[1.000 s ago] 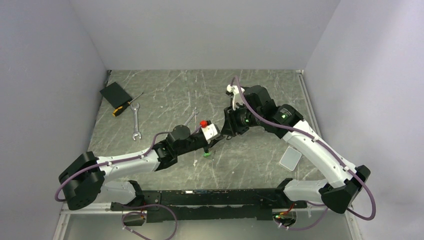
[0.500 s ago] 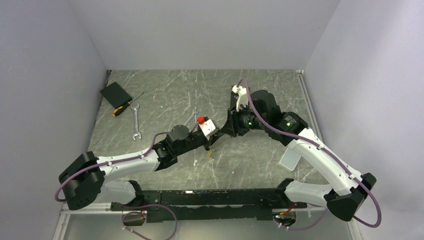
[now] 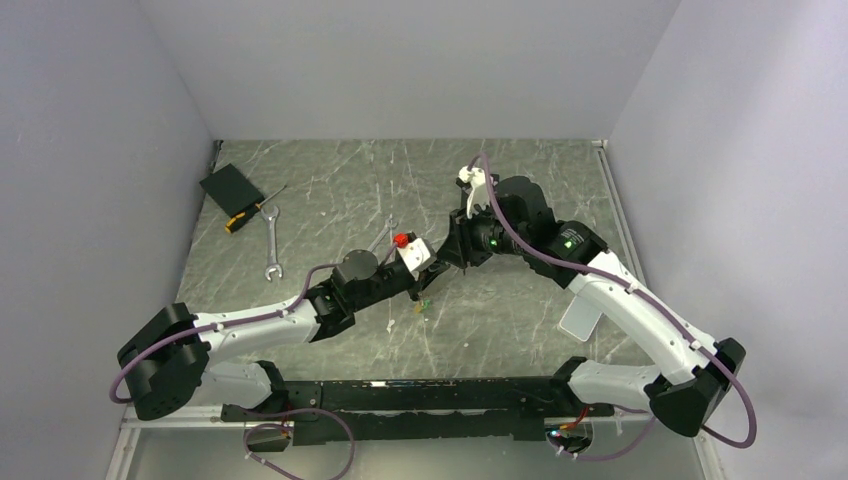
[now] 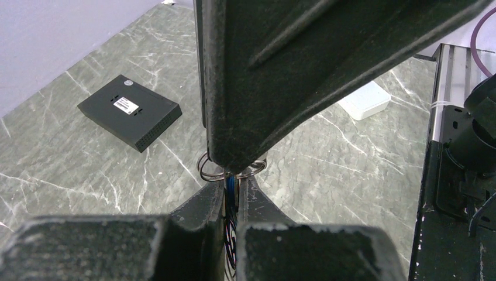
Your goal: Put the keys on the keyring
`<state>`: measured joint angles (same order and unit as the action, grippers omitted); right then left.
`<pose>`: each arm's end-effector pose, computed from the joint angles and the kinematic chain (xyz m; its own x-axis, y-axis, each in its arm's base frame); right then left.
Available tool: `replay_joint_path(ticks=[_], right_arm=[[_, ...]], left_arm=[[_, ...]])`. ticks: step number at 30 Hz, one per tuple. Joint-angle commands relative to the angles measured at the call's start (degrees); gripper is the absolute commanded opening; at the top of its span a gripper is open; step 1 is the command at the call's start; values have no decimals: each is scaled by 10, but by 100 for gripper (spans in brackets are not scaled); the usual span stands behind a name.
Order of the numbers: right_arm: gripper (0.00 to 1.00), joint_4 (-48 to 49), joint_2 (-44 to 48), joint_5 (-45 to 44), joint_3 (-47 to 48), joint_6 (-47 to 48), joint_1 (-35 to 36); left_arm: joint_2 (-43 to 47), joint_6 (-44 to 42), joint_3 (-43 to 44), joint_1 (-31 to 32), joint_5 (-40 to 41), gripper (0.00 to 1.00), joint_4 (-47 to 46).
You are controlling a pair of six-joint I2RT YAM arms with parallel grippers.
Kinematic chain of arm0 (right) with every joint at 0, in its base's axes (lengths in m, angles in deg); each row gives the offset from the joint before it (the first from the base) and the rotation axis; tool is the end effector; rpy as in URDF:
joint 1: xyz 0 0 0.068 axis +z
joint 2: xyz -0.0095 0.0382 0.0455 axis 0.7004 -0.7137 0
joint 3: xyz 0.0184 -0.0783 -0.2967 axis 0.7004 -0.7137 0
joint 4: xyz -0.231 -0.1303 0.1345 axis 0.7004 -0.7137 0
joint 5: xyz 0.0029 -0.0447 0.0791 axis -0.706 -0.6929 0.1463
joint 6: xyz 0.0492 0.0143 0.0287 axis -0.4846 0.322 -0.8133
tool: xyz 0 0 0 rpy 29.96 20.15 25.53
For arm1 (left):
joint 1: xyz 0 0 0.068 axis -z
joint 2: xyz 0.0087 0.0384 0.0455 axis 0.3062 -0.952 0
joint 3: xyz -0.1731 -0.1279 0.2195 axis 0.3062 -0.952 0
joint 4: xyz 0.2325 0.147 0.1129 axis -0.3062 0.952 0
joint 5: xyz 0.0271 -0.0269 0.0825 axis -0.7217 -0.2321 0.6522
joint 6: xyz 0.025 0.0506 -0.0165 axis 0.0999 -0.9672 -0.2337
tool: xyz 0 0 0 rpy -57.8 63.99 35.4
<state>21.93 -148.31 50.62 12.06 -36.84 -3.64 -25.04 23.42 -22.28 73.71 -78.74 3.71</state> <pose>0.2000 0.1882 0.4057 -0.6043 -0.1910 -0.7736 -0.6690 0.6490 0.3623 0.1686 -0.2577 0.2758 0.0143 0.0413 -0.9990 0.8877 0.4594 0.0317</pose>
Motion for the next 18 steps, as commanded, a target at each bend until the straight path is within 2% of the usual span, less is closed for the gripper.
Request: replay_joint_path(ticks=[1, 9, 18], right_arm=[[31, 29, -1, 0, 2, 12, 1], [27, 25, -8, 2, -7, 16, 1], [27, 25, -6, 1, -20, 21, 5]], left_arm=[[16, 16, 15, 2, -5, 0, -46], [17, 17, 13, 2, -2, 0, -54], [21, 42, 9, 1, 4, 0, -61]])
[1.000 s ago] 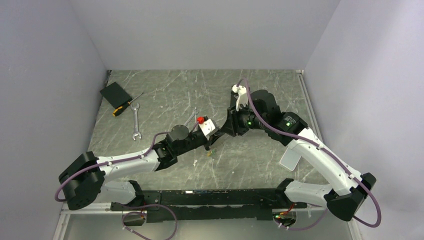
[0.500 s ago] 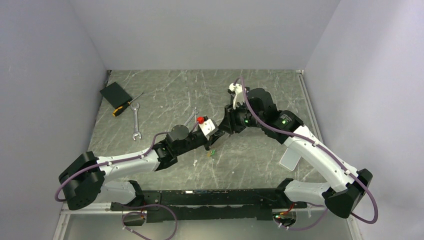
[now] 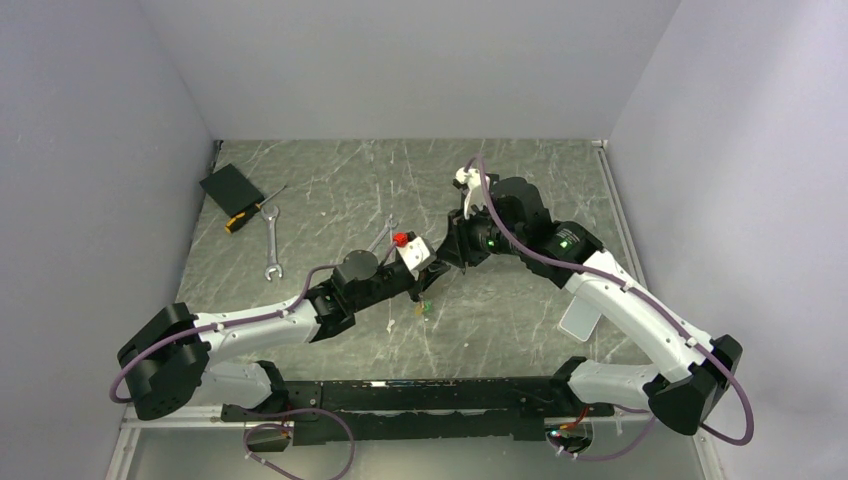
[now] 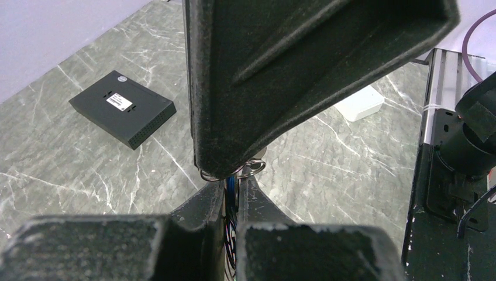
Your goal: Put the keys on the keyring
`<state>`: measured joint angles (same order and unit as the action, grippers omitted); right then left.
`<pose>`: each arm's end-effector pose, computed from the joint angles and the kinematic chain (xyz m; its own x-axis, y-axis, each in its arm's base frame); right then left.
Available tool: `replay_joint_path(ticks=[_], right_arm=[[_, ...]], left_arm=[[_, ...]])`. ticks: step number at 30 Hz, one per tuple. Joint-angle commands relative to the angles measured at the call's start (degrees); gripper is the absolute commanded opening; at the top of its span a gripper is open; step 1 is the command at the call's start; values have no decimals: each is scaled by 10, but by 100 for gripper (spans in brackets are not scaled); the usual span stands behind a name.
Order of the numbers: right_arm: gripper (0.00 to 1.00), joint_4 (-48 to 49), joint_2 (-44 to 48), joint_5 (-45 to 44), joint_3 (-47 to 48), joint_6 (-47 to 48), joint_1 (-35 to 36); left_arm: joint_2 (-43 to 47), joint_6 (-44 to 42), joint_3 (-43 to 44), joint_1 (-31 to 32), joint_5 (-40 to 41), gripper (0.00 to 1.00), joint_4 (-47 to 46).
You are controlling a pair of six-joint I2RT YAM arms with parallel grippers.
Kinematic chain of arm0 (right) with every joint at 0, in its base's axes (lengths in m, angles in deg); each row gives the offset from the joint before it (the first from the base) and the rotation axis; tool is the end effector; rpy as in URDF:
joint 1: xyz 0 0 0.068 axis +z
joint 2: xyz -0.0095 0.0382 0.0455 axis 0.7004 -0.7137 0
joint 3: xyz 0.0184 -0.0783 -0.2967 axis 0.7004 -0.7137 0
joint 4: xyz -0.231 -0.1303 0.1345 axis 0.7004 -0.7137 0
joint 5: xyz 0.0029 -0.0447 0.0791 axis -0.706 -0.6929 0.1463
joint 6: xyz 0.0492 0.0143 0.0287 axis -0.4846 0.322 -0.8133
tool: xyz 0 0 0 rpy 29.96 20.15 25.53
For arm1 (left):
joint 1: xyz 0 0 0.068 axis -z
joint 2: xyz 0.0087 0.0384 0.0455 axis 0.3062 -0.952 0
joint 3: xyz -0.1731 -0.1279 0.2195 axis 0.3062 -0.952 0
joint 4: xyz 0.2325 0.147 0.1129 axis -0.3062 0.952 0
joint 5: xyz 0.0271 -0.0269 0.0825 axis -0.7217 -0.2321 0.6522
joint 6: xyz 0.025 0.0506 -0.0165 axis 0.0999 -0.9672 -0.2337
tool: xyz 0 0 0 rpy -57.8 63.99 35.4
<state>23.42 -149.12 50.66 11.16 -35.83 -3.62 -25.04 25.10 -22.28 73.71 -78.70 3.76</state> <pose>0.2044 0.1921 0.3987 -0.5946 -0.2047 -0.7775 -0.6790 0.6457 0.3493 0.1686 -0.2577 0.2757 -0.0123 0.0285 -0.9995 0.8874 0.4610 0.0023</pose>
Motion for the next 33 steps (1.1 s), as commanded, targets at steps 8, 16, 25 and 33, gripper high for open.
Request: replay_joint_path(ticks=[8, 16, 25, 33], right_arm=[[28, 9, 9, -9, -19, 16, 11], [24, 12, 17, -13, -27, 16, 12], [0, 12, 12, -8, -26, 20, 14], [0, -36, 6, -18, 31, 38, 14]], left_arm=[[25, 43, 5, 0, 24, 0, -74], [36, 100, -3, -22, 33, 0, -98], [33, 114, 0, -27, 26, 0, -106], [44, -8, 39, -27, -39, 0, 42]])
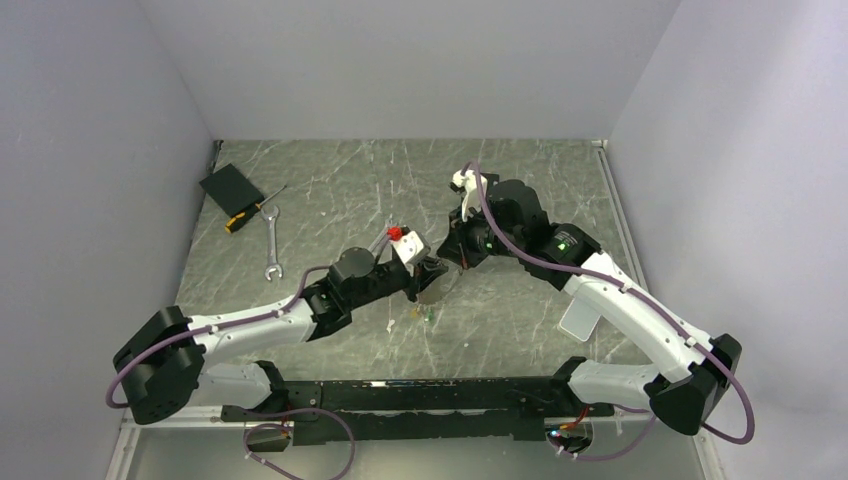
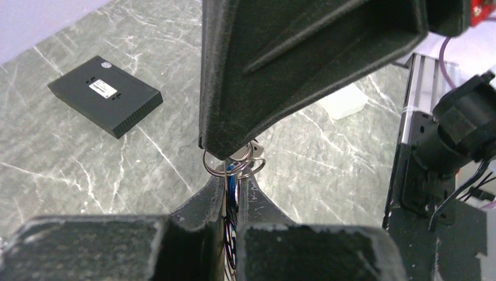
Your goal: Put the keys on the keyring
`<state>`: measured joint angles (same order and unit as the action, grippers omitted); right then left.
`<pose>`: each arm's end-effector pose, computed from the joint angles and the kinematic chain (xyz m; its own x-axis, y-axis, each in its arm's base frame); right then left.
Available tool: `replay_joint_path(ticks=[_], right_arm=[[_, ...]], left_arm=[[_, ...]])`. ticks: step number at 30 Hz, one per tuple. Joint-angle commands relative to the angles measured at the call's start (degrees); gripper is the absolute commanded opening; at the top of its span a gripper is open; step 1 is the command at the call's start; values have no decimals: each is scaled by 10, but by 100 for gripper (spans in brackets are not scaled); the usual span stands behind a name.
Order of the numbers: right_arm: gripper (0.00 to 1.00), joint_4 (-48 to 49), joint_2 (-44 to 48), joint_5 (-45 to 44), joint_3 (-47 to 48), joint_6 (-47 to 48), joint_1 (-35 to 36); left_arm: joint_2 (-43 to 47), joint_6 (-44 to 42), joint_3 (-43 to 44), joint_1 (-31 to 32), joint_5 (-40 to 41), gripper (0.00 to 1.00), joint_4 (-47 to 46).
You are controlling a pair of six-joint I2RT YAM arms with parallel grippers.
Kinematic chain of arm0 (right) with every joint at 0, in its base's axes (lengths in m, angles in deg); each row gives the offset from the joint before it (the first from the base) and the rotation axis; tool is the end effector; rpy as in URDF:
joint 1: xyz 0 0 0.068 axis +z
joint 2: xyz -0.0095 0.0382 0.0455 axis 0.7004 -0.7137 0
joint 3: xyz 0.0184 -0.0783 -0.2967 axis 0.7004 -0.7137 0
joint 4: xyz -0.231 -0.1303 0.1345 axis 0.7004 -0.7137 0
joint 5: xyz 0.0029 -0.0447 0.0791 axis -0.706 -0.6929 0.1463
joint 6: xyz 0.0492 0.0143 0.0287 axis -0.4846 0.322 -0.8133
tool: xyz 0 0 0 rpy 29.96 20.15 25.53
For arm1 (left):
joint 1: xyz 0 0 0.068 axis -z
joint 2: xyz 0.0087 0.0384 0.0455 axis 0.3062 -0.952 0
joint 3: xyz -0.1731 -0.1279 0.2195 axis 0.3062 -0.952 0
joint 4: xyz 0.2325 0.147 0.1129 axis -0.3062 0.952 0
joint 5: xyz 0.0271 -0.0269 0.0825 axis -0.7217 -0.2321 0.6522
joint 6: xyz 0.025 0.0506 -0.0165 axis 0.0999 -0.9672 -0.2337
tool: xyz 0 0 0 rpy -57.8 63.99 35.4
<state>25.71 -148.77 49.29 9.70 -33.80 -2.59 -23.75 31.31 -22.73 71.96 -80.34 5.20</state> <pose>0.2024 0.1958 0.3944 -0.5517 -0.2230 -0.8037 -0.7058 0.6383 0.3073 0.1726 -0.2492 0.2763 -0.1149 -0.0138 -0.9933 0.8792 0.4640 -0.1082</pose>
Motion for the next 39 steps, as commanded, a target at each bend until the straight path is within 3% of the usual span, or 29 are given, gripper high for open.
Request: replay_joint_path(ticks=[1, 6, 13, 22, 26, 32, 39], right_arm=[[0, -65, 3, 0, 53, 21, 4], [0, -109, -11, 19, 93, 47, 4], [0, -133, -2, 37, 102, 67, 4], [0, -150, 4, 81, 96, 63, 4], [0, -155, -1, 98, 91, 51, 4], [0, -170, -16, 82, 83, 34, 4], [0, -138, -37, -42, 92, -22, 2]], left_arm=[[34, -90, 45, -9, -36, 0, 41], [47, -156, 63, -10, -73, 0, 117], [50, -214, 93, -10, -63, 16, 222], [46, -234, 92, -10, 21, 60, 218], [52, -231, 85, -10, 52, 61, 188], [66, -227, 75, -10, 81, 52, 162], [108, -193, 100, -10, 2, 70, 249]])
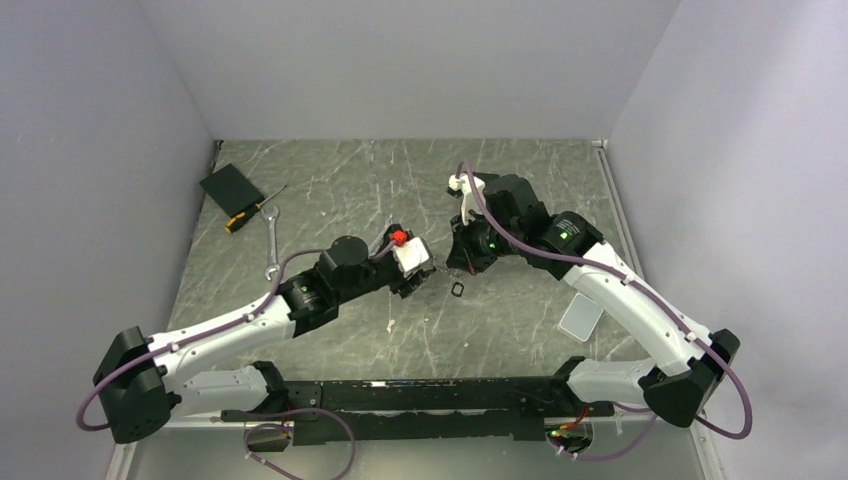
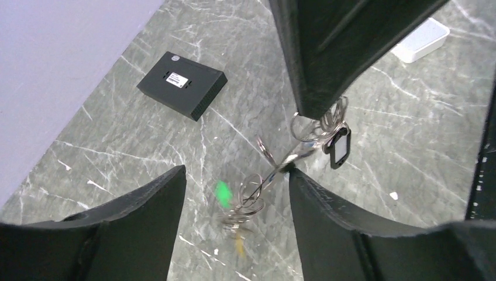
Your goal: Put the keys on the keyring
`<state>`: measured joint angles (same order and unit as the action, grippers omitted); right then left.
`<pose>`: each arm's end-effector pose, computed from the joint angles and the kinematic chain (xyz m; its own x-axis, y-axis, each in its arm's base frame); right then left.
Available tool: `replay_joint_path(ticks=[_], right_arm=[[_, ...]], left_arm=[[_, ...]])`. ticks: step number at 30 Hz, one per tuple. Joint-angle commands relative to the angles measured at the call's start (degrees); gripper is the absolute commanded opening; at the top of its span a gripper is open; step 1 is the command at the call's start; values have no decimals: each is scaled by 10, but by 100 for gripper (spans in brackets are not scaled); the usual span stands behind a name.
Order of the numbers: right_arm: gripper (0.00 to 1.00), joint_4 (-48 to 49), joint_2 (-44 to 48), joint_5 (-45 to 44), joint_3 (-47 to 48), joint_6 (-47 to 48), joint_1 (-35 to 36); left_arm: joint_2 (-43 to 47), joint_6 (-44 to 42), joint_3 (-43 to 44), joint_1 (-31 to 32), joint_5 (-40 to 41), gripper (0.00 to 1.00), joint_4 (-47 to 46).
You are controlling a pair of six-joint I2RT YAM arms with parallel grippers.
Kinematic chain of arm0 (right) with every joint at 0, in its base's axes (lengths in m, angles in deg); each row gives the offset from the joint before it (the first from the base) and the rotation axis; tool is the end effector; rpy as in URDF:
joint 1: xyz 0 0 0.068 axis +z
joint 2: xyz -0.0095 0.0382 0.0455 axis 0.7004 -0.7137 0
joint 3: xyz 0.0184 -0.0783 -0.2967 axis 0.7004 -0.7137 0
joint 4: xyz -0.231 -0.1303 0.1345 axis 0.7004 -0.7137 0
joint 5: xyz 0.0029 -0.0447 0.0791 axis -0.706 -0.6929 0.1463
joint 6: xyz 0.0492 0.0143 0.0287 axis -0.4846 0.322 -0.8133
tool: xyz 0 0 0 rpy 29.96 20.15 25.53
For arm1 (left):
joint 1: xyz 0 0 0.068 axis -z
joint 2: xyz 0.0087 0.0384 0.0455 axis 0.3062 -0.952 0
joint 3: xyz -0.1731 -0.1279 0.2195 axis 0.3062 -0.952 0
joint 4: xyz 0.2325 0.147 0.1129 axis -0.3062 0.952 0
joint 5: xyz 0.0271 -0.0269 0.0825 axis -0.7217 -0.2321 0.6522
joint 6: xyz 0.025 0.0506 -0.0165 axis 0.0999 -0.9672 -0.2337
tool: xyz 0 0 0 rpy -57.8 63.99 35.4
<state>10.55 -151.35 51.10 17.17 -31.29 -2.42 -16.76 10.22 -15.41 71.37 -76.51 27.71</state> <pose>0.1959 0.1928 0.4070 -0.6228 -0.3473 -0.7010 -0.7046 0.6385 0.3097 0.1685 -0.2337 0.3148 0.1171 0.2819 -0.9523 0.8463 0.4735 0.2442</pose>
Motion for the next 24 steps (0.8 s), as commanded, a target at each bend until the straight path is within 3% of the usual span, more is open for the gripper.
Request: replay_joint_path(ticks=[1, 7, 14, 24], right_arm=[[0, 23, -14, -63, 16, -56, -2], [0, 55, -20, -50, 11, -75, -3], [0, 53, -19, -57, 12, -81, -4], [0, 65, -19, -60, 10, -74, -5]], left_arm=[[44, 21, 26, -3, -45, 70, 33], [74, 53, -1, -4, -28, 60, 39], [71, 104, -19, -3, -88, 72, -11], [20, 100, -11, 12, -49, 64, -57]])
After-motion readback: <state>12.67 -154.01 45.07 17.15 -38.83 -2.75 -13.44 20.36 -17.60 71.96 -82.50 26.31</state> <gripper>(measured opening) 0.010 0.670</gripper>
